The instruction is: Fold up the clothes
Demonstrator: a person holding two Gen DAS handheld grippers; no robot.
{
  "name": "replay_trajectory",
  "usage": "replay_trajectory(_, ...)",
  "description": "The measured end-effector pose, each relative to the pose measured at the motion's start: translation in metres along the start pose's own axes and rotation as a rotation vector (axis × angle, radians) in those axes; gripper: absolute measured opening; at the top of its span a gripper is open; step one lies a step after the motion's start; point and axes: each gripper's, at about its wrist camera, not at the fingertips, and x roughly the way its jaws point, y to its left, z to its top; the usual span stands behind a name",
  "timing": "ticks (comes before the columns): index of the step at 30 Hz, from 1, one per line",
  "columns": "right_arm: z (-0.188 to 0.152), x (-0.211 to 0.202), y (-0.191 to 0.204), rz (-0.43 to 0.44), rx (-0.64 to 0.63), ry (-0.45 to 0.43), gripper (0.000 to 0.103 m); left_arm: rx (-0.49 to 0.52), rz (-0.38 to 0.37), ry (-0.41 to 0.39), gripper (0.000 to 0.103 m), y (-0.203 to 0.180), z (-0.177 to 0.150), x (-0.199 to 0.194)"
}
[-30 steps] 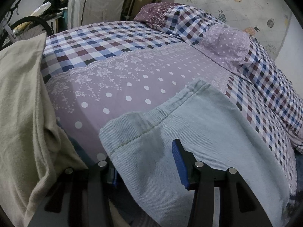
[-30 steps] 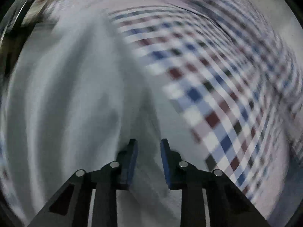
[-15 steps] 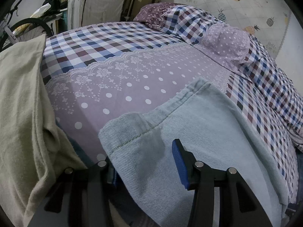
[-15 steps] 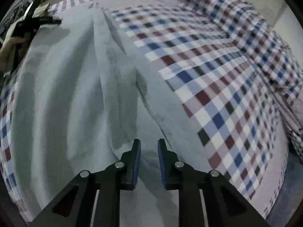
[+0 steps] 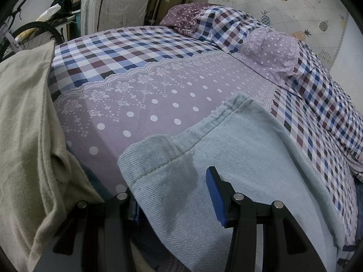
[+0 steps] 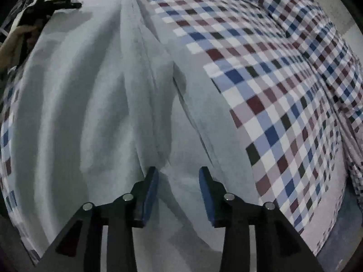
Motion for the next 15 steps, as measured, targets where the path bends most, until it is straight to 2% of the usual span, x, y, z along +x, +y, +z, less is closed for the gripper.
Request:
replay_trajectory(7, -0.007, 0.012, -0.003, -0.016, -0.002, 0.013, 0.038, 0.003, -0.001, 0.001, 0.051, 0.002, 0.002, 0.002)
replay_trajectory(8, -0.008, 0.01, -0.003, -0.037, 0.003, 0.005, 0.026, 0.003, -0.001, 0.001, 0.051, 0.001, 0.002, 0.002)
replay_trajectory(9, -0.01, 0.008, -0.002, -0.058, 0.007, -0.003, 0.008, 0.003, 0.0, 0.001, 0.051, 0.001, 0.002, 0.002)
replay_trajectory(15, -0.015, -0.011, -0.004, -0.175, 0.051, -0.06, 0.005, -0.002, -0.002, 0.001, 0.051, 0.002, 0.002, 0.001)
